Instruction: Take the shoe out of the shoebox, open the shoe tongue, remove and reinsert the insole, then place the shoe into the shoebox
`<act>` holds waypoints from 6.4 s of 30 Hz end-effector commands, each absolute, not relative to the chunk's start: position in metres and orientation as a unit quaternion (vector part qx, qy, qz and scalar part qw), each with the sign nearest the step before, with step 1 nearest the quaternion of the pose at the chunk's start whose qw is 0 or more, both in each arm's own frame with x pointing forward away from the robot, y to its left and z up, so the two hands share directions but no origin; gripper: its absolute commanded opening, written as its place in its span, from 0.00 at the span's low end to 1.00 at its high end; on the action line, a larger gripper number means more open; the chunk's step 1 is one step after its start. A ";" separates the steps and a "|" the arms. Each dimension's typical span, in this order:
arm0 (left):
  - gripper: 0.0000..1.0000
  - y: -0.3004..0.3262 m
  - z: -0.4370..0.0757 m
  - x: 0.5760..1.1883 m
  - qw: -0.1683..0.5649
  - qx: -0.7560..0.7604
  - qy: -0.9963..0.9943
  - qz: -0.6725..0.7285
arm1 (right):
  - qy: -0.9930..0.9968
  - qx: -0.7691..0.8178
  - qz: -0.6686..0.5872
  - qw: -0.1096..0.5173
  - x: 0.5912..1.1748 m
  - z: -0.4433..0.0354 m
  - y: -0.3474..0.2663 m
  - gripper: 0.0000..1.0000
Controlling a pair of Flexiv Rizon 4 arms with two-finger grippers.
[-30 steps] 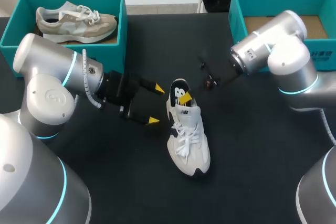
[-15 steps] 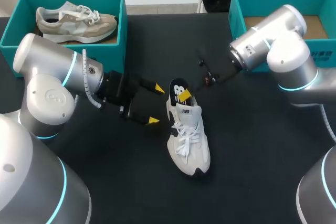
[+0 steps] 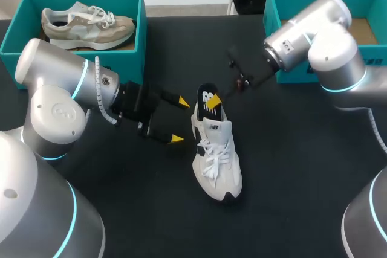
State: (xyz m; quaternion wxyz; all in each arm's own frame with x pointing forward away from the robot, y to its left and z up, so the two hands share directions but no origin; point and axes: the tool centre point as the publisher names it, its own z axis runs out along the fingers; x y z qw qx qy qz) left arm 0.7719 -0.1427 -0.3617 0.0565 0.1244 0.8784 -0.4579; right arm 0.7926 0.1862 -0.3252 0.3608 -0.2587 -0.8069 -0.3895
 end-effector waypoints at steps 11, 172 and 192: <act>1.00 -0.143 -0.362 0.772 0.056 0.125 0.879 -0.457 | -0.803 -0.279 -0.346 0.398 0.770 -0.347 0.188 0.25; 1.00 -0.143 -0.362 0.772 0.056 0.125 0.879 -0.457 | -0.843 -0.389 -0.190 0.321 0.790 -0.220 0.154 0.39; 1.00 -0.100 -0.329 0.780 0.065 0.122 0.891 -0.433 | -0.825 -0.518 -0.172 0.150 0.762 -0.231 0.153 0.00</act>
